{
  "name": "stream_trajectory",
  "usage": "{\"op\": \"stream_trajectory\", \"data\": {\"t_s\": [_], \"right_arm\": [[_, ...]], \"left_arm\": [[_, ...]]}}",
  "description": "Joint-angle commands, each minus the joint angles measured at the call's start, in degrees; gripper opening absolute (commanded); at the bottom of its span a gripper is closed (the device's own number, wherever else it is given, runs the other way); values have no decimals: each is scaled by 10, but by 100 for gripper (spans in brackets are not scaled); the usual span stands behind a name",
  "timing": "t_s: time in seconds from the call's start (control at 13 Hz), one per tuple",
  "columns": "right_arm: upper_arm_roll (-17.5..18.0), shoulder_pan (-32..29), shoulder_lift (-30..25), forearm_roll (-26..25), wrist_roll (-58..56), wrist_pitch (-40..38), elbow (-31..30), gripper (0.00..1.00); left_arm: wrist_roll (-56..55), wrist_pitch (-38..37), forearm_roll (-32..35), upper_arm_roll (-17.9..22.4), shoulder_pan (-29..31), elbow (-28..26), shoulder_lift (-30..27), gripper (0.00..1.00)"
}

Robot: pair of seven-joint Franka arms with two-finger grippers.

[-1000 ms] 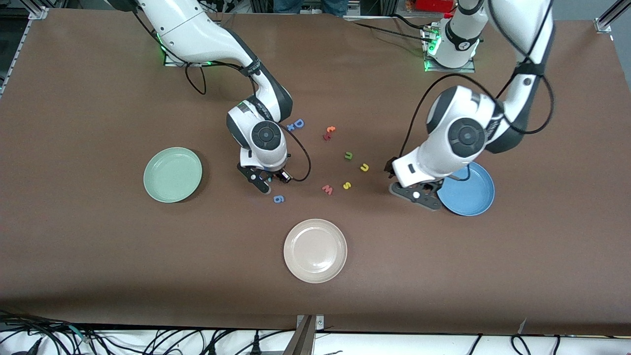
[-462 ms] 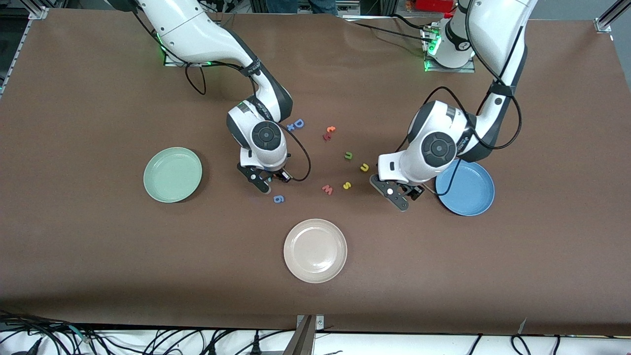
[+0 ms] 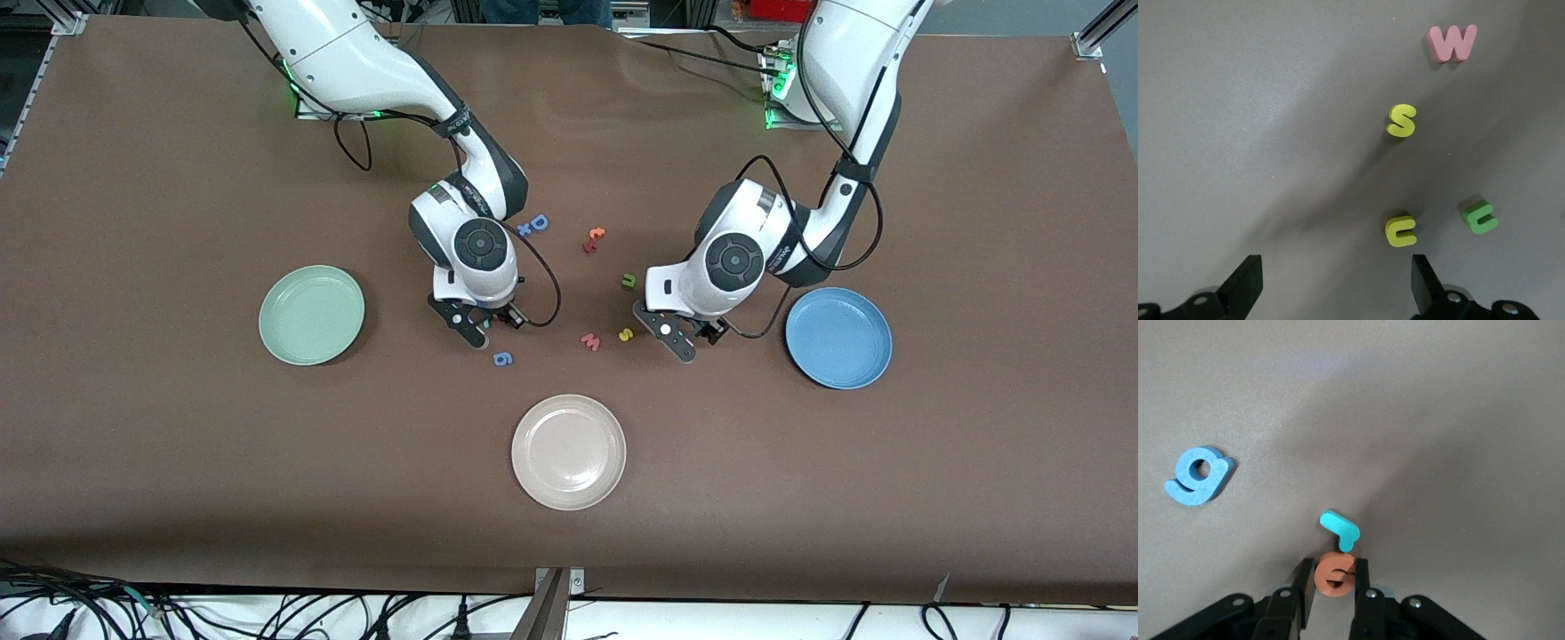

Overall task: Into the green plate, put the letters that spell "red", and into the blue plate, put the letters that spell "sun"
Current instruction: 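Grasp the orange e with the right gripper and lift it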

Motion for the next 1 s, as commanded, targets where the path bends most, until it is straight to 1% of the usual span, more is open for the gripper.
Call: {"op": "stream_trajectory", "data": {"t_s": [0.0, 0.15, 0.23, 0.38, 0.54, 0.62, 0.69, 0.92], "right_arm": [[2, 0, -8, -5, -1, -18, 8, 13], [3, 0, -17, -5, -9, -90, 37, 13], [3, -1, -20, -4, -21, -119, 48, 13], [1, -18, -40, -2, -70, -151, 50, 13], [1, -57, -61, 5, -172, -195, 49, 13], [0, -77, -72, 5, -218, -213, 46, 13], [-1, -97, -80, 5, -260, -223, 42, 13], [-2, -168, -114, 5, -395, -229, 0, 13]], "left_arm": [[-53, 14, -13, 11, -19, -4, 13, 98], [-77, 15, -10, 16, -29, -6, 17, 100], [-73, 15, 6, 18, -32, -5, 16, 100], [-77, 17, 28, 17, -35, -5, 17, 100], [-77, 32, 31, 18, -45, -13, 23, 99], [-77, 45, 52, 18, -51, -21, 22, 99], [-78, 58, 88, 17, -55, -28, 22, 99], [-78, 115, 97, 17, -53, -69, 11, 100]]}}
